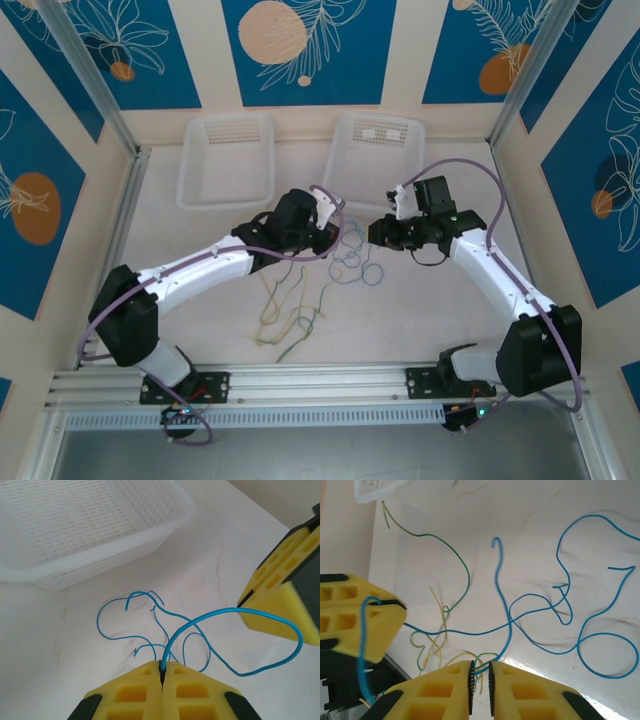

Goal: Untangle the cables

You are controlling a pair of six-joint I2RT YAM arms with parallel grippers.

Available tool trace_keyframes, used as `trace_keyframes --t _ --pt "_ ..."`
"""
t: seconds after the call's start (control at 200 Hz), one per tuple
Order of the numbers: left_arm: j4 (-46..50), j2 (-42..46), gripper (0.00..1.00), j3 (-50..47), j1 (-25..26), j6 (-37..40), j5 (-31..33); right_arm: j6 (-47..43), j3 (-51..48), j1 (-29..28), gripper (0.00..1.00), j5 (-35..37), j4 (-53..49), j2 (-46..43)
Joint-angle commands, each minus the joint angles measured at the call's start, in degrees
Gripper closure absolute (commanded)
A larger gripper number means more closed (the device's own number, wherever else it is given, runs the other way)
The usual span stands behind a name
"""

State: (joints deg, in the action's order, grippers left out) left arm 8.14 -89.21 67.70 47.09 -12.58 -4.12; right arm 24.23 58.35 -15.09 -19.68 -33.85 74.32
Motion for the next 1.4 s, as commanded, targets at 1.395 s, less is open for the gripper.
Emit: trace_keyframes --t 1.395 --pt "-1.6 -0.9 1.0 -1.7 -0.8 -2.7 -0.1 17.7 -7.6 -4.8 0.9 13.6 14.6 25.4"
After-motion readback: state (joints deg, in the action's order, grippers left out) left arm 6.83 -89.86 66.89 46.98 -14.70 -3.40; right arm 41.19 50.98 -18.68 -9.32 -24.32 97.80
